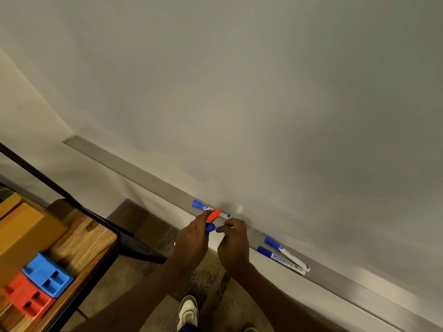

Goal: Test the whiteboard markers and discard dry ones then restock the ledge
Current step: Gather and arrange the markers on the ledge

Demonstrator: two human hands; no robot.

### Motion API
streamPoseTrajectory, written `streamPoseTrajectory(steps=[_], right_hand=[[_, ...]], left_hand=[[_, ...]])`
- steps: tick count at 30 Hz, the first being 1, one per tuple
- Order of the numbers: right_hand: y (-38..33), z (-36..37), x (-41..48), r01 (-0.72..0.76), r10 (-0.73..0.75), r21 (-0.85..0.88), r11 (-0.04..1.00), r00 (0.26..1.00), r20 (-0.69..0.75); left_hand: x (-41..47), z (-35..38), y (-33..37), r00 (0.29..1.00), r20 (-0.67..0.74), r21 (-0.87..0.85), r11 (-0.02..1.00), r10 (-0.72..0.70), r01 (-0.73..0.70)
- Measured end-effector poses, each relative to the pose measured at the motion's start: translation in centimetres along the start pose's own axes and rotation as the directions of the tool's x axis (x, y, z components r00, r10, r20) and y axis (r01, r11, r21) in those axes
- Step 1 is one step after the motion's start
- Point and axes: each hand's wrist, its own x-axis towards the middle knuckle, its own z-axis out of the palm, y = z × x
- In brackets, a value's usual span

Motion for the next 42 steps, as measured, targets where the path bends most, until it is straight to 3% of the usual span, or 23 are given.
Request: streamPoseTrajectory(steps=[3, 5, 9, 12, 15, 18, 21, 24, 26, 29, 32, 34, 35, 37, 39, 42], right_hand=[[0.0, 0.2, 1.7, 0.097, -0.053, -0.188, 0.977, 0.973, 0.223], [0.4, 0.8, 2.7, 0.26, -0.159, -0.265, 0.928, 0.923, 0.35], [1.8, 1.8, 3.9, 0.377, -0.166, -0.373, 0.848, 0.857, 0.488], [2.6, 1.3, 3.4, 0.417, -0.158, -0.471, 0.777, 0.854, 0.496], [3.8, -0.2, 1.8, 0.354, -0.079, -0.53, 0.77, 0.878, 0.472], [5.7, -1.9, -0.1, 0.308, -0.048, -0.55, 0.777, 0.899, 0.435], [8.4, -3.5, -2.0, 0.263, 0.015, -0.554, 0.79, 0.895, 0.446], [9.6, -4.5, -3.2, 0.253, -0.001, -0.574, 0.779, 0.915, 0.403], [8.5, -5.1, -3.0, 0.214, 0.003, -0.541, 0.814, 0.929, 0.371], [5.5, -4.8, -2.4, 0.081, 0.026, -0.414, 0.907, 0.969, 0.245], [2.5, -3.5, -2.1, -0.06, 0.055, 0.011, 0.998, 0.963, 0.262], [0.3, -3.0, -1.9, -0.119, 0.021, 0.307, 0.944, 0.952, 0.305], [-0.6, -2.9, -1.8, -0.146, 0.021, 0.368, 0.918, 0.946, 0.324], [-1.7, -2.7, -1.6, -0.193, 0.052, 0.376, 0.906, 0.933, 0.355], [-2.0, -2.4, -1.3, -0.17, 0.043, 0.357, 0.918, 0.94, 0.338], [-1.9, -1.8, -1.0, -0.131, 0.006, 0.351, 0.927, 0.942, 0.336]], left_hand=[[0.1, -0.4, -0.9, 0.993, 0.059, 0.003, 0.995, -0.097, 0.097], [-0.3, -0.8, -1.3, 0.995, 0.069, 0.023, 0.998, -0.068, 0.067], [-0.9, -0.9, -2.3, 0.996, 0.004, 0.106, 0.99, 0.094, -0.094], [-1.0, -1.0, -2.2, 0.987, -0.023, 0.118, 0.981, 0.158, -0.154], [-0.9, -1.5, -1.0, 1.0, 0.012, -0.047, 0.999, 0.006, -0.005], [-0.3, -1.2, -1.3, 0.992, 0.097, -0.04, 0.995, -0.085, 0.09], [0.0, -0.7, -1.4, 0.995, 0.094, 0.021, 1.0, -0.019, 0.017], [-0.3, -0.3, -1.3, 0.984, 0.1, 0.087, 0.983, 0.15, -0.159], [-0.3, 0.1, -1.8, 0.966, 0.12, 0.146, 0.958, 0.231, -0.247], [-0.6, 0.6, -0.8, 0.972, 0.136, 0.099, 0.973, 0.193, -0.208], [-0.7, 0.3, 0.4, 0.988, 0.124, -0.046, 0.995, 0.094, -0.089], [-1.2, 0.4, 0.6, 0.982, 0.122, -0.177, 0.977, 0.142, -0.119], [-1.5, 0.2, 1.0, 0.975, 0.131, -0.229, 0.963, 0.177, -0.144], [-1.7, 0.5, 0.4, 0.979, 0.078, -0.277, 0.948, 0.186, -0.158], [-1.9, 0.5, -0.8, 0.99, 0.081, -0.357, 0.931, 0.119, -0.082], [-1.9, 0.0, -1.7, 0.994, 0.064, -0.343, 0.937, 0.089, -0.062]])
